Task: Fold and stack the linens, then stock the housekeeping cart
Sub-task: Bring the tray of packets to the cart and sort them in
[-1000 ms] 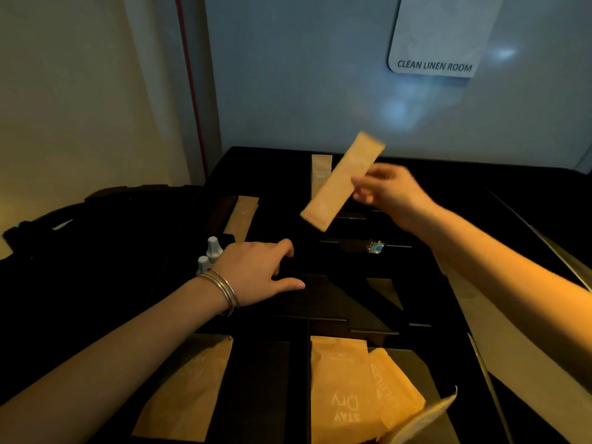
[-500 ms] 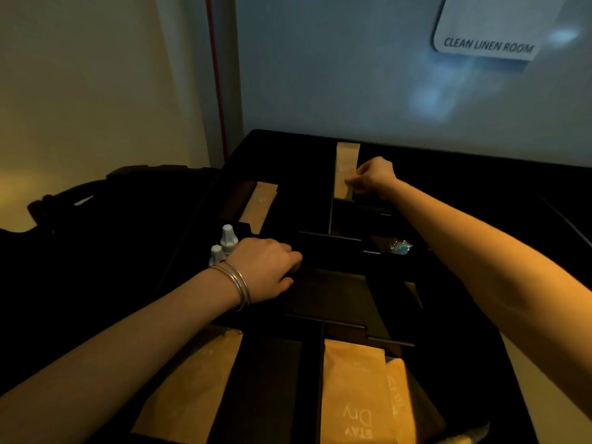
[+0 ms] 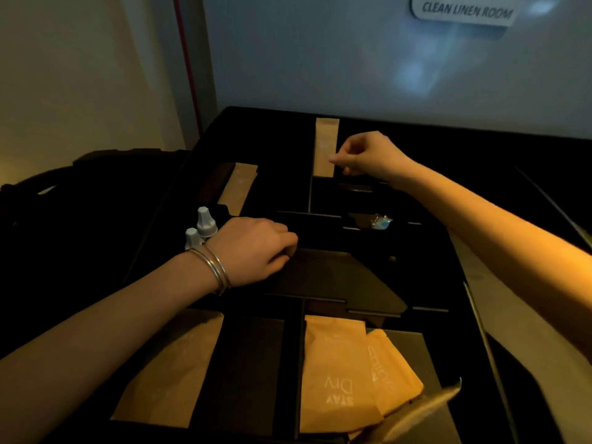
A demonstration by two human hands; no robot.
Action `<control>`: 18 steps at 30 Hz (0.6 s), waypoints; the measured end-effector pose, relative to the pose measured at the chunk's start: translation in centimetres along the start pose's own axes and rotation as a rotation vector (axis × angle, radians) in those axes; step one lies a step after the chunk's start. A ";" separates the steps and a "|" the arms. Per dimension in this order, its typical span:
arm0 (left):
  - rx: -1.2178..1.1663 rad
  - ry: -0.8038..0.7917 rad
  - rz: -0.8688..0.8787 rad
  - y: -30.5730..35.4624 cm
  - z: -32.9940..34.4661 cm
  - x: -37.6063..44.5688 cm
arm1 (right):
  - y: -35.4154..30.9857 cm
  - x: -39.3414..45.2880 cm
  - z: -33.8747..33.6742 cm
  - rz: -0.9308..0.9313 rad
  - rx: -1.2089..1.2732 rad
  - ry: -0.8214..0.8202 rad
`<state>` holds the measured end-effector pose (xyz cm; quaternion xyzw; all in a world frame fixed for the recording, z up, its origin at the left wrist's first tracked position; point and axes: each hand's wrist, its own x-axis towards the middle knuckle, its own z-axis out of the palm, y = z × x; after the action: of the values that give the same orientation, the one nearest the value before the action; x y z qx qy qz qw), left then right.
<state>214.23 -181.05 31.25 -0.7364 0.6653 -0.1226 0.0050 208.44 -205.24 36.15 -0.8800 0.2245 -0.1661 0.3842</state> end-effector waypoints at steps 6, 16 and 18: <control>-0.021 0.030 0.054 0.6 -0.5 -0.5 | -2.3 -14.1 0.0 -0.064 -0.079 -0.575; -0.048 0.057 0.100 1.6 -0.3 -1.2 | -0.4 -20.9 3.6 -0.098 -0.790 -0.517; -0.035 0.052 0.099 1.8 -0.2 -1.3 | -0.2 -21.1 3.8 -0.054 -0.657 -0.499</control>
<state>212.34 -179.93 30.88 -0.6990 0.7030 -0.1296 -0.0188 192.48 -191.81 31.29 -0.9747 0.1426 0.1228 0.1208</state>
